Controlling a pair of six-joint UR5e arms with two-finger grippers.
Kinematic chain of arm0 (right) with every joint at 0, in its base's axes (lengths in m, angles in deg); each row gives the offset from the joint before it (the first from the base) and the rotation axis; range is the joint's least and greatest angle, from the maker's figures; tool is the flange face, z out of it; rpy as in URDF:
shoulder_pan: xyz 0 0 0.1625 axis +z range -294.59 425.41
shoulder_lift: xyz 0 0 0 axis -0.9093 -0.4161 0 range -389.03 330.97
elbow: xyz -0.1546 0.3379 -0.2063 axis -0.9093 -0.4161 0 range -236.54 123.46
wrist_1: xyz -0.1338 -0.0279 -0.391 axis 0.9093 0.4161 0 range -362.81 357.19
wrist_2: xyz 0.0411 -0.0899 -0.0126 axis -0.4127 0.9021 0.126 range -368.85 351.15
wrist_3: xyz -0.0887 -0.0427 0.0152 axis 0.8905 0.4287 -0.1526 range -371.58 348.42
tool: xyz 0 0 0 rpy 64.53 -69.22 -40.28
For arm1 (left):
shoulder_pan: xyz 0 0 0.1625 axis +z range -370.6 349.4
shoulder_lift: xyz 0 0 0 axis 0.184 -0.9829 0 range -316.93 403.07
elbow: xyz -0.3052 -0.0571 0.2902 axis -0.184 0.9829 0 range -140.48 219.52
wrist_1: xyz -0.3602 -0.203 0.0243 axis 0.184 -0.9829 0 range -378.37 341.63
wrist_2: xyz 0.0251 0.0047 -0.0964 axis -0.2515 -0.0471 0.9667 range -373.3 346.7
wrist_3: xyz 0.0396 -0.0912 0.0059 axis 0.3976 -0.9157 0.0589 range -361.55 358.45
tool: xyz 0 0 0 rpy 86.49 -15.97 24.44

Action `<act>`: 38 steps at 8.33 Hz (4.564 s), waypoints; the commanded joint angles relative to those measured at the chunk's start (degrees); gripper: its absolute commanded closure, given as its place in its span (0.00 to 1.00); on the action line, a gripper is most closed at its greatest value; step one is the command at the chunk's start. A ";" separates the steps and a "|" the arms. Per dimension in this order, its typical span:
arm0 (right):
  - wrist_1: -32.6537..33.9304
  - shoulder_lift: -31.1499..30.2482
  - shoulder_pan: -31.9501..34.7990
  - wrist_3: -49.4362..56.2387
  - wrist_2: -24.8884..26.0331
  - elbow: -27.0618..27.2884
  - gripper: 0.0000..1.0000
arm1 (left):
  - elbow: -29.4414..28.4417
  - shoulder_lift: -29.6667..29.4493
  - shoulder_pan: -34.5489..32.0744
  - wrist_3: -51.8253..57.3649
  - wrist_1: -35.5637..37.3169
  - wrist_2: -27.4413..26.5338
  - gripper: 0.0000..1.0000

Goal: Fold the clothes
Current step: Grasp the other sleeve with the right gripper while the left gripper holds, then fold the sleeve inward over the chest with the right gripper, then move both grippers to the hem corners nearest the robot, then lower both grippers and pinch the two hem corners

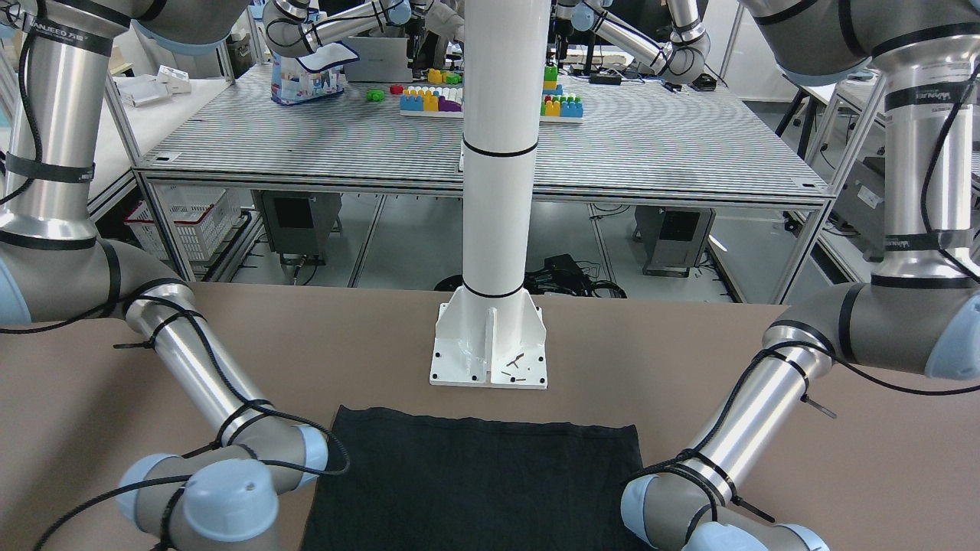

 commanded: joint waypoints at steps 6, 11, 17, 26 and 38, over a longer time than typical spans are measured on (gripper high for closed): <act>5.42 14.50 -7.57 -8.41 11.52 -11.10 1.00 | -0.08 1.08 -1.00 1.53 -0.91 0.37 0.00; 5.77 15.13 -8.27 -2.02 10.57 -11.13 0.06 | 0.88 0.99 -1.00 0.48 -0.91 0.45 0.00; 12.79 -8.73 -13.07 1.79 5.29 20.47 0.05 | 25.69 19.38 5.65 -6.55 -0.56 -6.36 0.00; 17.29 -42.24 -38.48 -14.99 18.99 53.99 0.05 | 59.77 56.09 35.09 -21.75 -0.56 -24.14 0.00; 17.38 -42.26 -40.62 -15.62 20.14 53.83 0.05 | 57.13 56.98 43.74 -21.24 -0.39 -29.08 0.40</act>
